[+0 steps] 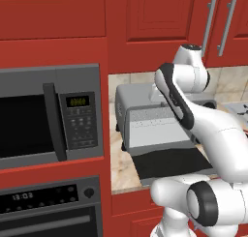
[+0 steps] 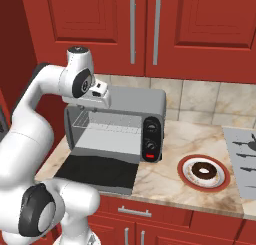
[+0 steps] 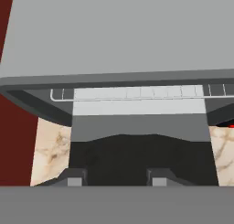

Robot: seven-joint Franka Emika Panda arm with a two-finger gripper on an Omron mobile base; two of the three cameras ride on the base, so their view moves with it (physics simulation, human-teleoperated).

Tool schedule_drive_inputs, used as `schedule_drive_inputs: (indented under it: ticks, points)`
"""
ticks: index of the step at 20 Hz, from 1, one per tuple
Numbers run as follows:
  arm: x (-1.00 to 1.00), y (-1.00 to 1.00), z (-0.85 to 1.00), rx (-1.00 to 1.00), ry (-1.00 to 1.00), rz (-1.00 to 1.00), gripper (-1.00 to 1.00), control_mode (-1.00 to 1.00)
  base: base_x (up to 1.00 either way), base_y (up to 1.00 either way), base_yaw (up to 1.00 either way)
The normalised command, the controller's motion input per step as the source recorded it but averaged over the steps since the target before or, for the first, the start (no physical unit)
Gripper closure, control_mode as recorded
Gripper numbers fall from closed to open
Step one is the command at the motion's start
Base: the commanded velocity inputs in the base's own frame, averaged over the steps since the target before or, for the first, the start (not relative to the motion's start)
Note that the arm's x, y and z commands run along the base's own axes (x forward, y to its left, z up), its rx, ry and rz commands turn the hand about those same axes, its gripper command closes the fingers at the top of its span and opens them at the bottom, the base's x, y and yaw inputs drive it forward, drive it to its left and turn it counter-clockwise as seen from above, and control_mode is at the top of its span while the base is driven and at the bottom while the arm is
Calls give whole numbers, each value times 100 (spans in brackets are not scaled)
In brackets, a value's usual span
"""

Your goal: Pick up the bagel from the plate, place it on the toaster oven rack, close the door, and set the timer.

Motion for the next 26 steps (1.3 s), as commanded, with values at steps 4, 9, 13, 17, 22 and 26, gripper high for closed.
schedule_drive_inputs:
  ticks: [4,9,13,17,22,26]
  points:
    - [-25,-15,0,3,-8,0,-100,-100,0,0,0]
    - [-62,-33,0,1,-13,0,-100,-100,0,0,0]
    - [-41,-29,-19,2,-8,0,-100,-100,0,0,0]
    - [-24,-30,-35,16,-7,0,-100,-100,0,0,0]
    - [-1,-20,-48,21,-9,0,-100,-100,0,0,0]
    - [1,-2,-44,18,-8,-1,-100,-100,0,0,0]
